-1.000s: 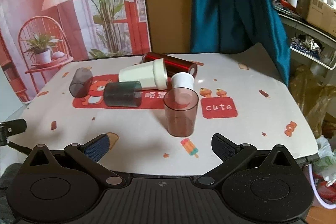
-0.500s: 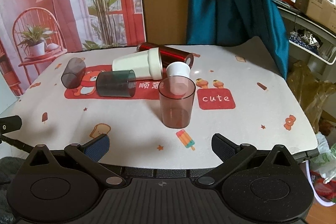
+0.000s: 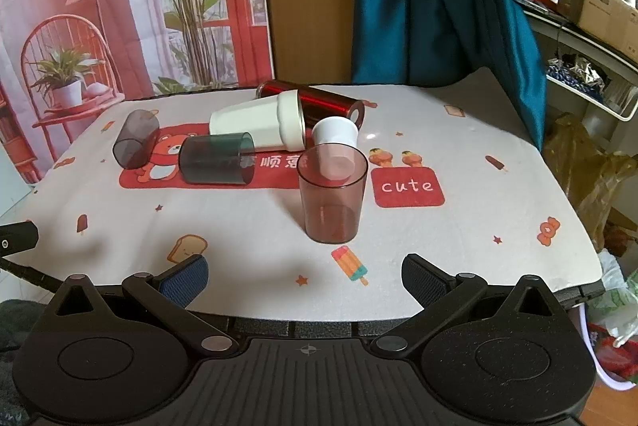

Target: Flip cup upright

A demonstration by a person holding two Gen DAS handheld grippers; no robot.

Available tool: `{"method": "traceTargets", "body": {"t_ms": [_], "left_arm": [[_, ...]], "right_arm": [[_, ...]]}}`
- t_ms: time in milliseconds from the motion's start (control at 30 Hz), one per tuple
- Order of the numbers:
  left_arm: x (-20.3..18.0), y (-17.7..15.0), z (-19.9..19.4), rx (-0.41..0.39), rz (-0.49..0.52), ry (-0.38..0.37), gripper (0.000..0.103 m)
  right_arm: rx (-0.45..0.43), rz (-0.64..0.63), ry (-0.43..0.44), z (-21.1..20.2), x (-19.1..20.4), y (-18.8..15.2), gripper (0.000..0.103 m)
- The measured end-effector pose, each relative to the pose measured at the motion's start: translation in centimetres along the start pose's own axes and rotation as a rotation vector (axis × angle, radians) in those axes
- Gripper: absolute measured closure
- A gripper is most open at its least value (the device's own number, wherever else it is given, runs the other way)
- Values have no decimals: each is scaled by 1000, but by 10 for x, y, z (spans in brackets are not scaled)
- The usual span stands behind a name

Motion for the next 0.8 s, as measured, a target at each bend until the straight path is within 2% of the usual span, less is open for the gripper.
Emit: {"method": "traceTargets", "body": {"t_ms": [800], "left_arm": [[2, 0, 0, -2, -6, 6, 0]], "right_arm": [[-7, 5, -5, -1, -1, 0, 0]]}}
Point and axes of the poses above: each gripper's, at about its wrist camera, not at the fingertips, and z roughly the way its jaws point, x to its left, y to its top, the point moved 10 cm from there along z, roughly the way its jaws point, and after that the axes turned 11 degrees about -x, right-handed, at the moved point
